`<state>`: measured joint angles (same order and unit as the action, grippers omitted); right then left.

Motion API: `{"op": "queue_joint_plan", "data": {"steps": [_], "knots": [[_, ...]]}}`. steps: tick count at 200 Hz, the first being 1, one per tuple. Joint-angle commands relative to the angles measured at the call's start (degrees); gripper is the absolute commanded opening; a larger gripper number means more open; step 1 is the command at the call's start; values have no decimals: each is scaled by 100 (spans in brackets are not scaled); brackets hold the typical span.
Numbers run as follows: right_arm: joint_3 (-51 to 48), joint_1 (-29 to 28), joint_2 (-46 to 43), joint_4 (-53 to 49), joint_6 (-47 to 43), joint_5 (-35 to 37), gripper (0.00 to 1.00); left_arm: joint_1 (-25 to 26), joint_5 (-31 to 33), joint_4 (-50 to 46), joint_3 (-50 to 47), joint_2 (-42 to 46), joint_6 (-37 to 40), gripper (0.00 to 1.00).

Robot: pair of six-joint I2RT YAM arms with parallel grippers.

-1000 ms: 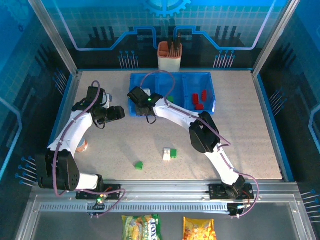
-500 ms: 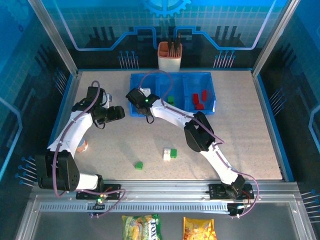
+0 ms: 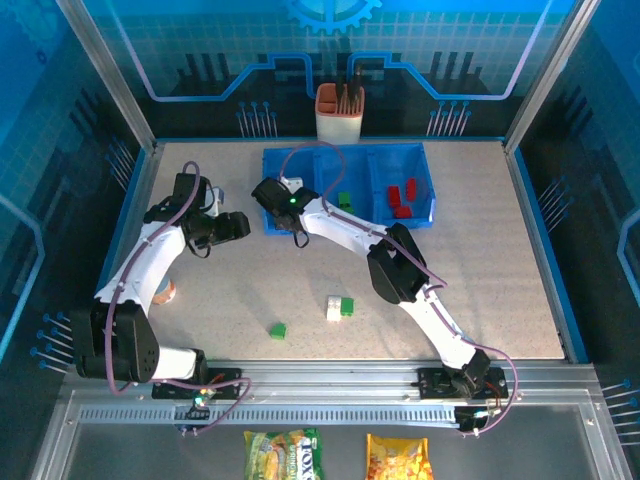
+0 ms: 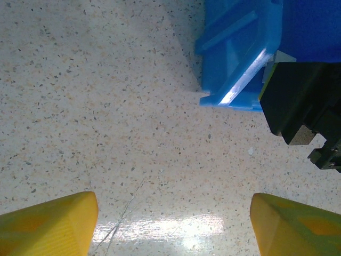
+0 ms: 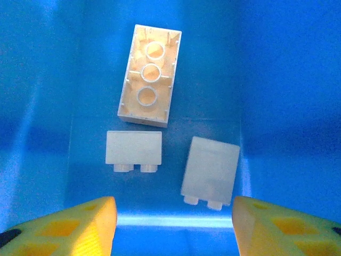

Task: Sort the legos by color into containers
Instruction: Place the lego in the container.

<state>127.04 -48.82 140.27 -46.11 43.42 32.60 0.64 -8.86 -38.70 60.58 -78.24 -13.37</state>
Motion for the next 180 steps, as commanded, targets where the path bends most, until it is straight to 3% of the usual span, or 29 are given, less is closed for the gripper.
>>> {"op": "queue_joint_plan", "data": {"steps": [1, 85, 117, 180], "knots": [[51, 0, -396, -293, -39, 103, 61, -47, -146, -8, -88, 151, 52, 77], [-1142, -29, -1692, 34, -559, -993, 60, 120, -381, -144, -82, -64, -104, 76], [-1916, 22, -2289, 207, -650, -1501, 60, 575, -247, -424, 64, -169, -174, 76], [-3996, 412, -3458, 858, -498, -1725, 60, 1614, 197, -1269, 70, -25, -605, 75]]}}
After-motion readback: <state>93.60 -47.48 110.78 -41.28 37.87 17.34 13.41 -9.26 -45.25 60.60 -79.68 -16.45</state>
